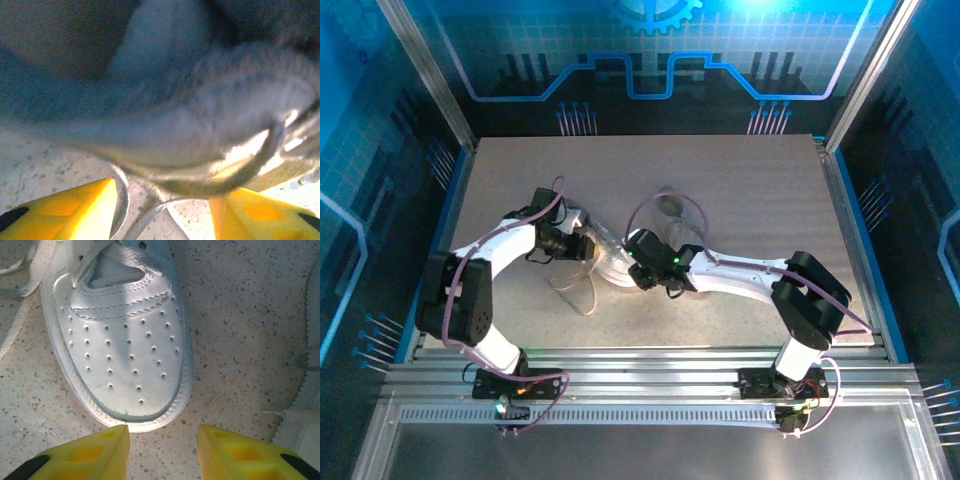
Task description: Tie the shoes
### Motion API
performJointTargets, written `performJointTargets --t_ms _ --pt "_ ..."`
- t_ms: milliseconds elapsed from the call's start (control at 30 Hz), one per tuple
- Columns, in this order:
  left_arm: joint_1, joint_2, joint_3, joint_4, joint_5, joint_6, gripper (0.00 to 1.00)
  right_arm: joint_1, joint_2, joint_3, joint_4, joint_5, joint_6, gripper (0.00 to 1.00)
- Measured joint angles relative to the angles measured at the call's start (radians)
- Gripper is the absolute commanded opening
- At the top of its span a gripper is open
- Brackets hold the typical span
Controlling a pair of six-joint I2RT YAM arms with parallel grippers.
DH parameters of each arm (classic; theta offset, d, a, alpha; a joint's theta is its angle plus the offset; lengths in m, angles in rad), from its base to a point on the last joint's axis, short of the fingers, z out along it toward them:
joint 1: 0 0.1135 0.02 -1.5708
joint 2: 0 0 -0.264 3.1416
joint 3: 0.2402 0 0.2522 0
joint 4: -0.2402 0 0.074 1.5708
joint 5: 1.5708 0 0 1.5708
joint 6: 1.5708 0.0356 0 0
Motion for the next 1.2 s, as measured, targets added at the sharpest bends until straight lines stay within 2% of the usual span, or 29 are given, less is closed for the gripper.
performJointTargets --t_ms 133,333,767,933,1200 --pt "0.0 -0.105 -0.037 -0.015 -0.044 -0.016 0.53 0.001 -0.004 0.004 -0.002 -0.001 0.0 0.4" --pt "0.013 -0.213 -0.104 0.007 -0.093 -0.11 0.43 0.017 -0.009 0.02 -0.007 -0.005 0.0 0.4" --pt "-0.009 -0.065 -0.151 0.087 -0.138 -0.391 0.41 0.051 -0.009 0.037 -0.006 -0.012 0.001 0.4" --pt "-0.027 0.014 -0.15 0.147 -0.135 -0.446 0.41 0.051 -0.009 0.038 -0.006 -0.019 0.001 0.4" --pt "-0.053 0.04 -0.122 0.128 -0.171 -0.499 0.42 0.051 -0.009 0.038 -0.006 -0.027 0.001 0.4"
